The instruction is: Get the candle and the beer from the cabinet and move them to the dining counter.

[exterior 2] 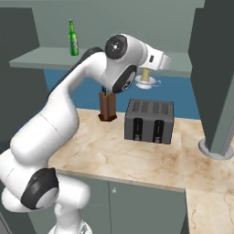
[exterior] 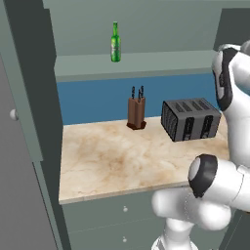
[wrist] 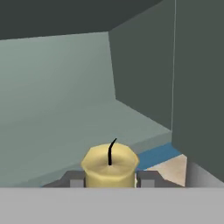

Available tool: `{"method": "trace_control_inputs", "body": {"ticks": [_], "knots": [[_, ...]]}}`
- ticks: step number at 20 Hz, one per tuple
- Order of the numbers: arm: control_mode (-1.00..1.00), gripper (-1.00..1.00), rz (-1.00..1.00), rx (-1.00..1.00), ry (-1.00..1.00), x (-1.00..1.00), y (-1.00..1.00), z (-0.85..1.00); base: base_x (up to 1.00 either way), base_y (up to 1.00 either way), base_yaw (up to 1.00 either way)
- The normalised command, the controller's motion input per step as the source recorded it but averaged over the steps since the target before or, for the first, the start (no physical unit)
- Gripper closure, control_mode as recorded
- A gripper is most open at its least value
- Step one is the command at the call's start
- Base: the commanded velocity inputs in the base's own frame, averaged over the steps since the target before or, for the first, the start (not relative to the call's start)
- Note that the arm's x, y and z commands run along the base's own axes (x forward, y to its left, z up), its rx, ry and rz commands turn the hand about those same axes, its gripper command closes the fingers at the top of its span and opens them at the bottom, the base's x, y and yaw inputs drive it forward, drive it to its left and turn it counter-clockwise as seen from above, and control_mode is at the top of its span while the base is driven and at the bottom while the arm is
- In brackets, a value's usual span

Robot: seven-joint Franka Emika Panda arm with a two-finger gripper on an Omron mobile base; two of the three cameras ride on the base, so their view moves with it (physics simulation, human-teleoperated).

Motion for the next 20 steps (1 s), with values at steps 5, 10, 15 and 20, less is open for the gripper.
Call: {"method": "trace_control_inputs", "body": {"ticks": [5, 10, 15, 20], "knots": [[-1.0, 1.0, 0.02, -0.02, 0.1, -1.0, 0.77, 0.0, 0.0, 0.0, 0.0], [-1.0, 1.0, 0.1, 0.0, 0.05, -0.97, 0.85, 0.0, 0.0, 0.0, 0.0], [-1.0, 1.0, 0.14, 0.0, 0.0, -0.87, 0.89, -0.04, 0.0, 0.0, 0.0], [-1.0, 1.0, 0.11, 0.0, 0.03, -0.52, 0.89, -0.02, 0.0, 0.0, 0.0]]}}
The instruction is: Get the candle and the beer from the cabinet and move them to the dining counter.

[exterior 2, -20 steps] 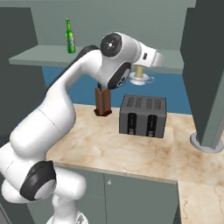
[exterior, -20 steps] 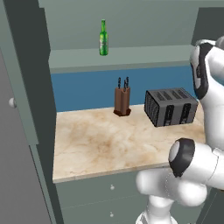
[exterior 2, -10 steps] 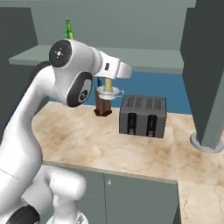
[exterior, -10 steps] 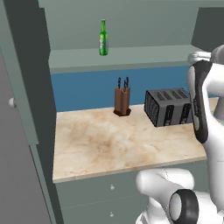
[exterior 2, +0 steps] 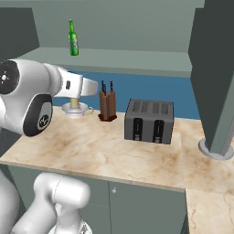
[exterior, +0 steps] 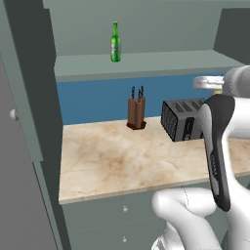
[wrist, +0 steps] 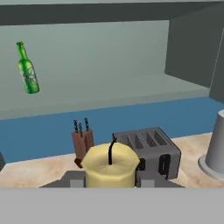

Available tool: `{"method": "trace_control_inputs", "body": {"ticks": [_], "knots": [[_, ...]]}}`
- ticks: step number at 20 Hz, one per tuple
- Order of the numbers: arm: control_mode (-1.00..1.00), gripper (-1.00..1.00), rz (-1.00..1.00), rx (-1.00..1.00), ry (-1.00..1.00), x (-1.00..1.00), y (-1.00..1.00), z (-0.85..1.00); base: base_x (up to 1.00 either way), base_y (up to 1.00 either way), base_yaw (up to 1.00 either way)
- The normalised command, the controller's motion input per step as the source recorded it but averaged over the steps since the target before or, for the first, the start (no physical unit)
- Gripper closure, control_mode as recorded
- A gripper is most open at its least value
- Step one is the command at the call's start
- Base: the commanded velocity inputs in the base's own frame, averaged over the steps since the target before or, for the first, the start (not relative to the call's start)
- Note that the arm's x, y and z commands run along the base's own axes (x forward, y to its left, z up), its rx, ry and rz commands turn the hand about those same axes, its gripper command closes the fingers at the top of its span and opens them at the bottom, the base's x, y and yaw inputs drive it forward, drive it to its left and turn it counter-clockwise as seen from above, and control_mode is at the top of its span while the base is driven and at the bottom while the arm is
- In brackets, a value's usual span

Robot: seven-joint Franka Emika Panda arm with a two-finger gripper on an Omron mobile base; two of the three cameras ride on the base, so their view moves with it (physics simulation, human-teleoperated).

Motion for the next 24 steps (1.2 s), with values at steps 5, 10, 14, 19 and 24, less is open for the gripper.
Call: {"method": "trace_control_inputs", "body": {"ticks": [5, 10, 14, 19, 24], "knots": [[-1.0, 1.0, 0.1, 0.0, 0.11, -0.22, 0.65, 0.0, 0.0, 0.0, 0.0], [-1.0, 1.0, 0.09, 0.0, 0.11, 0.0, 0.13, 0.0, 0.0, 0.0, 0.0], [-1.0, 1.0, 0.08, 0.0, 0.08, 0.0, 0.0, 0.0, 0.0, 0.0, 0.0], [-1.0, 1.0, 0.03, 0.0, 0.04, 0.0, 0.02, 0.0, 0.0, 0.0, 0.0], [-1.0, 1.0, 0.01, 0.0, 0.01, 0.0, 0.04, 0.0, 0.0, 0.0, 0.0]]}}
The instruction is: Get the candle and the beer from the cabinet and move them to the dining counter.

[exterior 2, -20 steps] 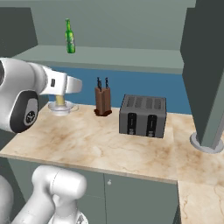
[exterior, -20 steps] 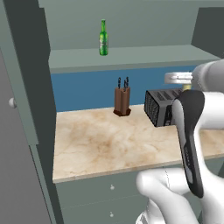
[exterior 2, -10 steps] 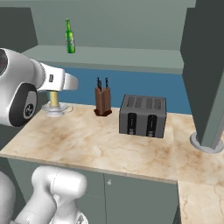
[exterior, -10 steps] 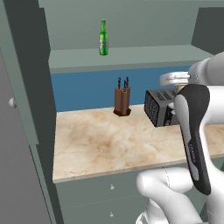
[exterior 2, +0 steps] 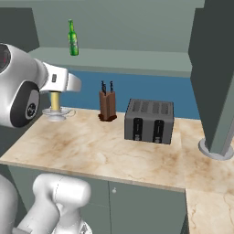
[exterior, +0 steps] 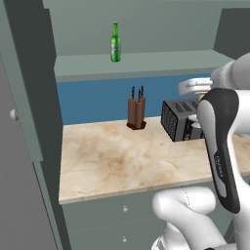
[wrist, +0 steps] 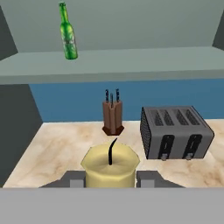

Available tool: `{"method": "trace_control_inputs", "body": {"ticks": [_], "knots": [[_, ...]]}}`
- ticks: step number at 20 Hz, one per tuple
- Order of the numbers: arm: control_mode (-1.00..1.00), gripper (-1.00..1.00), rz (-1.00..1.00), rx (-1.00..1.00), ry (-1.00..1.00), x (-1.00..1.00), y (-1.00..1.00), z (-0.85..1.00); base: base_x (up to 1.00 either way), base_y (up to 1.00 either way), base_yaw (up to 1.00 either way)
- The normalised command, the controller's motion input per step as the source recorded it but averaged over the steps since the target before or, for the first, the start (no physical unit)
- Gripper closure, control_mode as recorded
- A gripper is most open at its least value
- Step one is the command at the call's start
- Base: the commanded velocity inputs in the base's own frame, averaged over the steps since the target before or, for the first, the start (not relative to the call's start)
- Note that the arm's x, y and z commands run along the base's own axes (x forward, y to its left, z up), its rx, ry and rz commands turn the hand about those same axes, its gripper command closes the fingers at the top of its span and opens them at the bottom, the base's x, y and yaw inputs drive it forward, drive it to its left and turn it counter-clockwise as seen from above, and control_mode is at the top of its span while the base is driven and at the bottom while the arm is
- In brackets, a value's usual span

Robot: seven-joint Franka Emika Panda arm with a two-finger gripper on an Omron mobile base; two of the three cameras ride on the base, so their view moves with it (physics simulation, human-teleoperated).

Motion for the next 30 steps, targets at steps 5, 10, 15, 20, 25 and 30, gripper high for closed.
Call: {"method": "trace_control_inputs", "body": {"ticks": [5, 10, 15, 20, 25, 30], "knots": [[1.0, 1.0, 0.0, 0.0, 0.0, 0.0, 0.0, 0.0, -0.31, 0.0, 0.0], [1.0, 1.0, 0.0, 0.0, 0.0, 0.0, 0.0, 0.0, -1.0, 0.27, 0.0], [1.0, 1.0, 0.0, 0.0, 0.0, 0.0, 0.0, 0.0, -0.88, 0.51, 0.23], [1.0, 1.0, 0.0, 0.0, 0.0, 0.0, 0.0, 0.0, -0.54, 0.44, 0.81], [1.0, 1.0, 0.0, 0.0, 0.0, 0.0, 0.0, 0.0, -0.25, 0.17, 1.0], [1.0, 1.0, 0.0, 0.0, 0.0, 0.0, 0.0, 0.0, -0.21, 0.0, 1.0]]}}
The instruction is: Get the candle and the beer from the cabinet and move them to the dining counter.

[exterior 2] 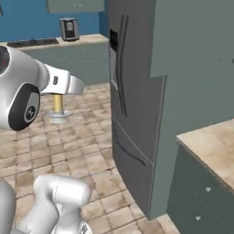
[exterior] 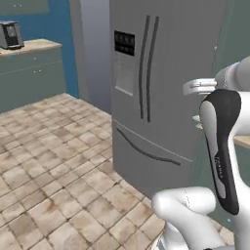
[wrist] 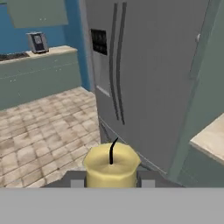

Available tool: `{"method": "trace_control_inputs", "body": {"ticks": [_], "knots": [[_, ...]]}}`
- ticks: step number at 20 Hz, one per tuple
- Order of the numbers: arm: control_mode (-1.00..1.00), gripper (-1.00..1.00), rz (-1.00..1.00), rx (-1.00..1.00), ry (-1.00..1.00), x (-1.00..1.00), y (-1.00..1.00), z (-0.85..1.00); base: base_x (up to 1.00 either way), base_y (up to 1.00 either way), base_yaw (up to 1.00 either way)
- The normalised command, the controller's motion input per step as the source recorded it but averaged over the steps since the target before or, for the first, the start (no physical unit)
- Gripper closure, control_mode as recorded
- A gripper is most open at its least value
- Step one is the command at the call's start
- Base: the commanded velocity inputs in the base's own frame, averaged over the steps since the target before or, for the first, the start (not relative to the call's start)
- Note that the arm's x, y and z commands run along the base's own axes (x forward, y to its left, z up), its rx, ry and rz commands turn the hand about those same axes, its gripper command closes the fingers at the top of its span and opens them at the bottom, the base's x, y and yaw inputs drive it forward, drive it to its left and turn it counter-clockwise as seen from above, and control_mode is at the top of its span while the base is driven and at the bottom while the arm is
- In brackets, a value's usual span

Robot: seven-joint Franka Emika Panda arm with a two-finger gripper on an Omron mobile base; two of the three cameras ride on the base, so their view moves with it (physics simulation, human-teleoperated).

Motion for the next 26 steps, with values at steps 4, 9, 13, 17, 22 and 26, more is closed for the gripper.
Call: {"method": "trace_control_inputs", "body": {"ticks": [4, 9, 13, 17, 22, 26], "knots": [[1.0, 1.0, 0.0, 0.0, 0.0, 0.0, 0.0, 0.0, -0.01, 0.0, 1.0], [1.0, 1.0, 0.0, 0.0, 0.0, 0.0, 0.0, 0.0, 0.02, -0.02, 0.97], [1.0, 1.0, 0.0, 0.0, 0.0, 0.0, 0.0, 0.0, 0.1, -0.03, 0.95], [1.0, 1.0, 0.0, 0.0, 0.0, 0.0, 0.0, 0.0, 0.29, -0.05, 0.9], [1.0, 1.0, 0.0, 0.0, 0.0, 0.0, 0.0, 0.0, 0.53, -0.01, 0.77], [1.0, 1.0, 0.0, 0.0, 0.0, 0.0, 0.0, 0.0, 0.75, -0.13, 0.54]]}}
